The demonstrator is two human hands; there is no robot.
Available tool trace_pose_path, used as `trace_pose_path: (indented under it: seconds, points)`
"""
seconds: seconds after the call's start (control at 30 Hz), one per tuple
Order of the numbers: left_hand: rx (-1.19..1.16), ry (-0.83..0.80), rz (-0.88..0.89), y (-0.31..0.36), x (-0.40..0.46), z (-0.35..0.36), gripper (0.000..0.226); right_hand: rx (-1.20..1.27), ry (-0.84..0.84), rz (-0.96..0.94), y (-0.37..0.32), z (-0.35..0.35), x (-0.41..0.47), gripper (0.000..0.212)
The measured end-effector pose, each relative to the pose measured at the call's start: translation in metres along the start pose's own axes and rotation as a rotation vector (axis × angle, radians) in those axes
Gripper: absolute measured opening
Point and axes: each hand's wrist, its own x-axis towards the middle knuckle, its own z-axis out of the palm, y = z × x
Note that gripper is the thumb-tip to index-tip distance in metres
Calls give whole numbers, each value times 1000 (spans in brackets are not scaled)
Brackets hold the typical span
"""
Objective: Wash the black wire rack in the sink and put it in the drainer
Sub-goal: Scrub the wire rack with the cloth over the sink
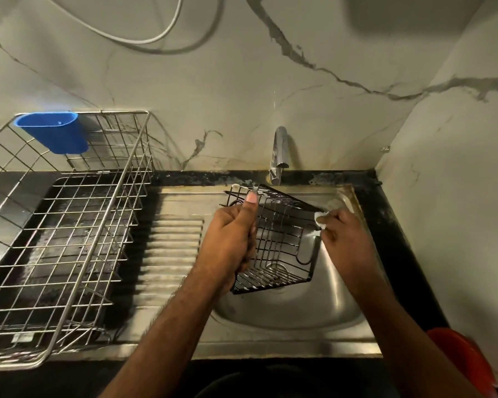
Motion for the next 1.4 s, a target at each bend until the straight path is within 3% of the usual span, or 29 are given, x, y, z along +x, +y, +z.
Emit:
trace_pose_path:
  seconds: [0.13, 0.27, 0.4, 0.47, 0.63, 0.8, 0.97, 1.03, 1.13, 1.17, 1.27, 1.4]
  points:
    - [347, 28, 165, -8, 2, 8, 53, 287, 184, -2, -26, -22, 2, 23]
    - [745, 62, 324, -15, 9, 7, 58, 610, 235, -13, -52, -43, 9, 19]
    - [1314, 62, 457, -11, 9, -2, 49, 956, 181, 70, -67, -55, 11, 17]
    - [1448, 84, 533, -7, 10, -6, 38, 970, 118, 60, -71, -57, 12, 15]
    - [1554, 128, 790, -12, 23, -11, 18, 649, 54, -56, -67, -37, 14, 23]
    - [1569, 271, 793, -17, 25, -17, 25, 662, 15, -21, -58, -32, 16, 28]
    - [1172, 240, 774, -21, 22, -15, 16, 959, -387, 174, -59, -43, 20, 33]
    - [1021, 282, 740, -21, 21, -14, 22, 1031, -436, 199, -56, -46, 22, 31]
    - [597, 329, 425, -17, 24, -15, 60, 987, -440, 173, -60, -45, 21, 32]
    - [455, 320, 270, -17, 27, -16, 62, 972, -429, 184, -62, -43, 19, 33]
    - [190, 129, -112, -16, 33, -21, 26, 933, -399, 229, -68, -33, 11, 38]
    - [335, -117, -76, -16, 33, -42, 18, 920, -403, 242, -68, -27, 3, 39]
